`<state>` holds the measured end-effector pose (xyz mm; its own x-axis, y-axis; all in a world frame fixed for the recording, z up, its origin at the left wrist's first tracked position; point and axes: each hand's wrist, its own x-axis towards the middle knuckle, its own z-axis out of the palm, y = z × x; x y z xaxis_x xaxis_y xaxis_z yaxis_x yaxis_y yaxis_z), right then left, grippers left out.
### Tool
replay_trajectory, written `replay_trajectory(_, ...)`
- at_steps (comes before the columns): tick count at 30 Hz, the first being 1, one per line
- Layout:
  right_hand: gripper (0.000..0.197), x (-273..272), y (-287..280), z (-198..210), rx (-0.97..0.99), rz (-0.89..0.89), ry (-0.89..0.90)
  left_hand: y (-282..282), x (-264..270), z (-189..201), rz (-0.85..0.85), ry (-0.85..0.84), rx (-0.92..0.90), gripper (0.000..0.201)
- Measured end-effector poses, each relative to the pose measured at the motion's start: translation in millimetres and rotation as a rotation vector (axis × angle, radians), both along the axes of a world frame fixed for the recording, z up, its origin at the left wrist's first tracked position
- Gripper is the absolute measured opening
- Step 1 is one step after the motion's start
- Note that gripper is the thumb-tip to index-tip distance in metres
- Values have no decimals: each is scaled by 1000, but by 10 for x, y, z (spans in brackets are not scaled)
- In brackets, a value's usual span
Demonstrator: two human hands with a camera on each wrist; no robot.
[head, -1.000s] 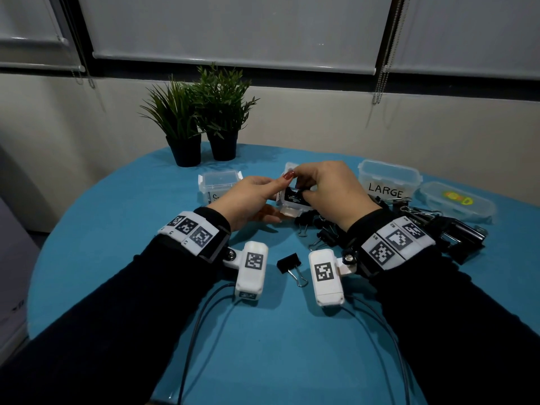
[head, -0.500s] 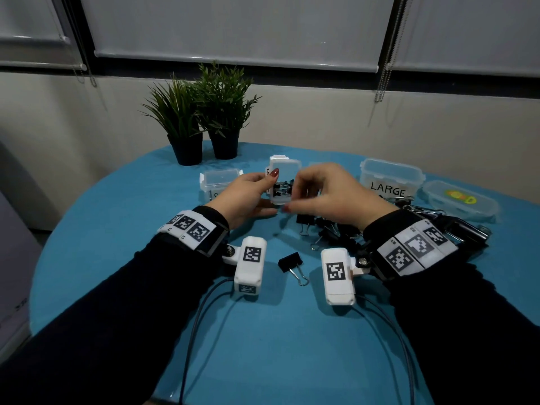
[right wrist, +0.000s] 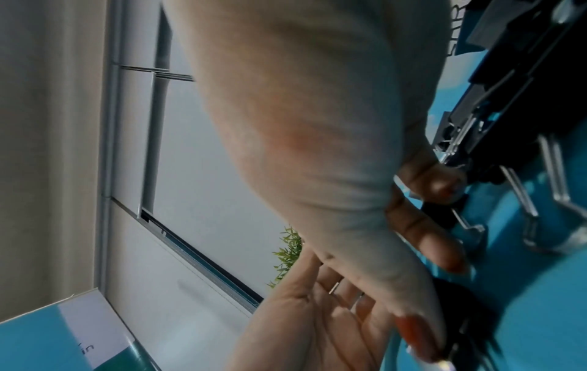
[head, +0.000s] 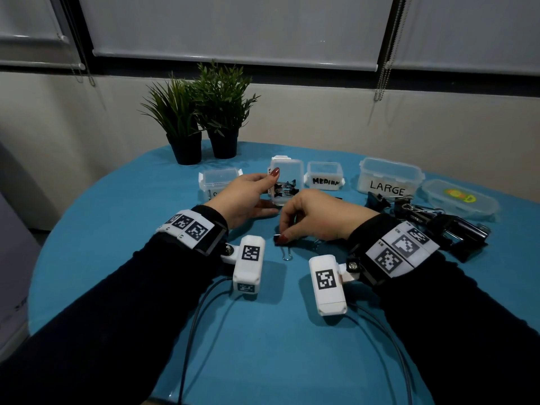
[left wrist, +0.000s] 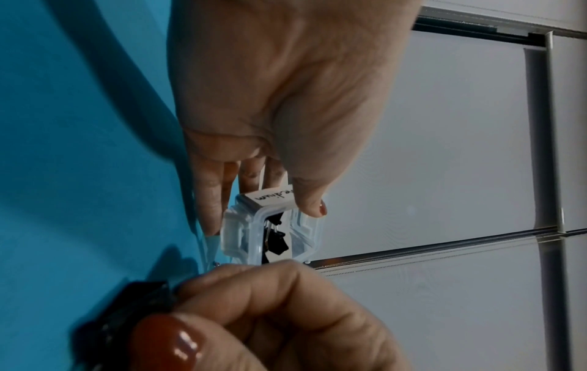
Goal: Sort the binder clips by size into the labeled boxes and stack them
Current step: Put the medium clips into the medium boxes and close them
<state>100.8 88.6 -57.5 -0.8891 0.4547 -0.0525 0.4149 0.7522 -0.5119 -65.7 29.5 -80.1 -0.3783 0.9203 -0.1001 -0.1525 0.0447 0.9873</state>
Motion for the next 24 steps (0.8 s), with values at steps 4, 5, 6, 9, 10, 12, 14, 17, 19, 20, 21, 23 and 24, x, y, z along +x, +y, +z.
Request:
replay_trajectory(4, 15, -20, 27, -24, -1, -2, 42, -9, 13, 13, -14, -5, 13, 29)
replay_trajectory(5, 22, -16, 19, -20, -22, 12, 39, -15, 16, 18, -17, -9, 15, 29)
replay_trajectory(6, 30, -11, 19, -18, -34, 19, 20, -21, 21, 22, -15, -14, 17, 28)
replay_trajectory(9, 29, -7, 19, -23, -43, 23, -32, -30, 39, 30, -3, -11, 14, 26)
replay_trajectory(10, 24, -8, 25, -25, -38, 17, -31, -32, 51, 34, 2, -10, 14, 25)
replay_trajectory(12, 18, -12, 29, -20, -19, 6, -17, -38, 64, 43, 10, -15, 10, 24)
replay_trajectory(14, 16, -9, 15, -8, -6, 13, 4, -39, 67, 50, 11, -21, 8, 25)
replay_trajectory(17, 31, 12, -8, 5, -39, 14, 6, -38, 65, 54, 17, -31, 6, 24)
replay_trajectory(19, 50, 25, -16, 3, -45, 6, -39, -43, 75, 61, 23, -32, 4, 22)
replay_trajectory(20, 53, 27, -16, 2, -39, 6, -66, -49, 80, 66, 25, -31, 2, 22)
replay_trajectory(21, 51, 30, -21, 7, -41, 9, -84, -53, 79, 68, 25, -29, 0, 22)
replay_trajectory(23, 42, 28, -23, 16, -63, 20, -88, -58, 78, 75, 19, -28, 0, 21)
replay_trajectory(24, 38, 25, -27, 18, -72, 31, -79, -60, 80, 78, 17, -30, 1, 21)
